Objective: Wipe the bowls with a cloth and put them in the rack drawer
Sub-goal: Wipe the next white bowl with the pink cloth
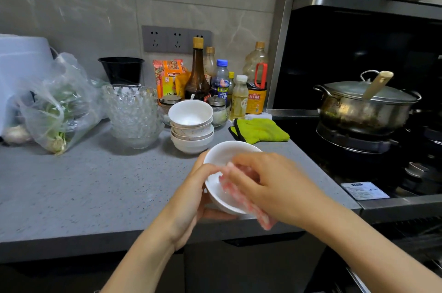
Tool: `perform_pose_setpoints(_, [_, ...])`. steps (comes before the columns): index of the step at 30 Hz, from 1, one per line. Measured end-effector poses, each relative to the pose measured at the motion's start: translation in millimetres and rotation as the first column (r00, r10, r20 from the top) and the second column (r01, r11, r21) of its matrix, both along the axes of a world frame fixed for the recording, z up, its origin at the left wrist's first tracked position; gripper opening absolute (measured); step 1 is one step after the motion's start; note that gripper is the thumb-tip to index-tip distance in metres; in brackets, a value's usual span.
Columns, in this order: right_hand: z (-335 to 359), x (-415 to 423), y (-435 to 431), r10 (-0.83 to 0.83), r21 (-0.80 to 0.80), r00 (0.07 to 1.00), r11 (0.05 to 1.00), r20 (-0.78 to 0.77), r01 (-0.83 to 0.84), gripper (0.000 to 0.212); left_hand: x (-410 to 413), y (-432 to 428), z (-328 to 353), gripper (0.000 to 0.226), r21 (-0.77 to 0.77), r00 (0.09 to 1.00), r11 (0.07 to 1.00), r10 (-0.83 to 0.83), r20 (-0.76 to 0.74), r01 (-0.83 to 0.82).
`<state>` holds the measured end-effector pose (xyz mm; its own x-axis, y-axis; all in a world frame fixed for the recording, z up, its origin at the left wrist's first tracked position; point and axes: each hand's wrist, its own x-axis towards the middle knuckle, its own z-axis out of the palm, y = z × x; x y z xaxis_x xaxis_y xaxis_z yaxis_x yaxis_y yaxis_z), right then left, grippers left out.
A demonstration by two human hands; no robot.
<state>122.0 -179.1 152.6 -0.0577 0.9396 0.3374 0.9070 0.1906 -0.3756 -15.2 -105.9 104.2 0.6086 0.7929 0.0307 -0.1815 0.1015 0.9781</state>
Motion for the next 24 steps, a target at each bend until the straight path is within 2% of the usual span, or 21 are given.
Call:
perform_pose_setpoints(3, [-2,3,1,0.111,-0.051,0.982,0.993,0.15,-0.105,0.043,1,0,-5,0.035,0.027,0.991,0.991,0.135,-0.015,-0.134])
perform_pose_setpoints(7, [-9,15,-10,0.218,0.111,0.939,0.961,0.266,-0.255,0.05,1,0,-6,0.035,-0.038,0.97,0.97,0.241,0.022,-0.24])
perform_pose_setpoints(9, [-19,17,-14,0.21,0.074,0.906,0.964,0.368,-0.254,0.049,2,-2,-5,0.032,-0.036,0.958,0.96,0.28,0.059,-0.279])
perform_pose_setpoints(11, [-37,11,-11,0.156,0.142,0.863,0.958,0.48,-0.251,0.043,5,-5,-5,0.026,0.005,0.936,0.94,0.339,0.098,-0.341])
perform_pose_setpoints(13, [-56,-3,-6,0.079,0.239,0.865,0.945,0.495,-0.223,0.04,12,-13,-5,0.023,0.018,0.92,0.926,0.372,0.12,-0.377])
perform_pose_setpoints(16, [-66,-23,0,-0.032,0.313,0.899,0.943,0.436,-0.118,0.053,20,-20,-5,0.022,-0.044,0.911,0.922,0.386,0.145,-0.384])
perform_pose_setpoints(18, [-69,-16,4,0.011,0.34,0.911,0.926,0.413,-0.166,0.049,17,-19,-4,0.022,-0.068,0.912,0.93,0.367,0.182,-0.361])
perform_pose_setpoints(21, [-67,4,5,0.133,0.328,0.872,0.891,0.471,-0.313,0.041,4,-12,-4,0.022,0.028,0.934,0.943,0.326,0.145,-0.333])
perform_pose_setpoints(24, [-62,7,2,0.105,0.377,0.852,0.864,0.512,-0.333,0.036,2,-12,-4,0.018,0.05,0.937,0.947,0.303,0.175,-0.316])
